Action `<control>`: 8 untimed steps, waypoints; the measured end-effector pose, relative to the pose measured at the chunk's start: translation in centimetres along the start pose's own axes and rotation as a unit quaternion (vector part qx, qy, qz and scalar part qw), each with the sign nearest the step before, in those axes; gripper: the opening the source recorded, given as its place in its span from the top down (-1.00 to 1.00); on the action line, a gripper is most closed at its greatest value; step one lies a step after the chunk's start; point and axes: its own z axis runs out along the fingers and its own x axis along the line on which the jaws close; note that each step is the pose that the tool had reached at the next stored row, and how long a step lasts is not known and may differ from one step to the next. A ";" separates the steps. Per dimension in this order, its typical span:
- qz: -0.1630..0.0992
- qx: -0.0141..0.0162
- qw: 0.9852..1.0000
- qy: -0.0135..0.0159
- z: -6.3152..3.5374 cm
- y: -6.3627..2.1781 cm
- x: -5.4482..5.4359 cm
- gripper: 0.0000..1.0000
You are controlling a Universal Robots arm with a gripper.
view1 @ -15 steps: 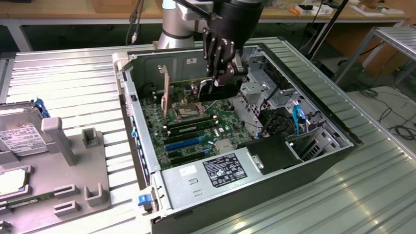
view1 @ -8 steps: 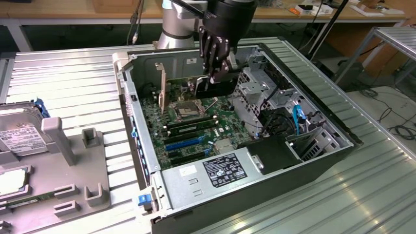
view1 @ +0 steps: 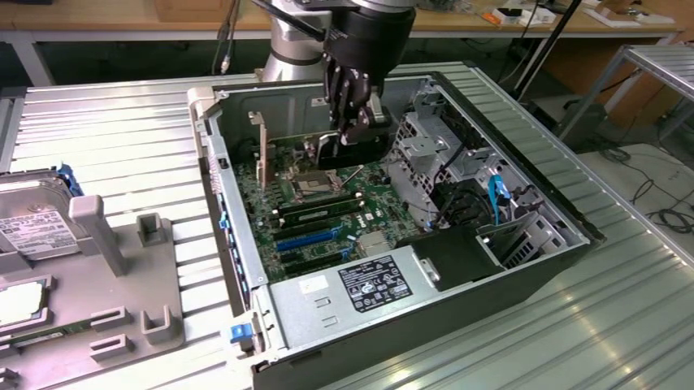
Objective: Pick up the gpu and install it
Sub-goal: 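Insert the gpu into the slot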
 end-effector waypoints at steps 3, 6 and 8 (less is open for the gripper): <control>0.000 0.003 1.000 0.000 0.62 0.46 0.0 0.45; 0.000 0.004 1.000 0.000 1.05 0.46 0.0 0.45; 0.000 0.004 1.000 0.000 1.21 0.45 0.0 0.45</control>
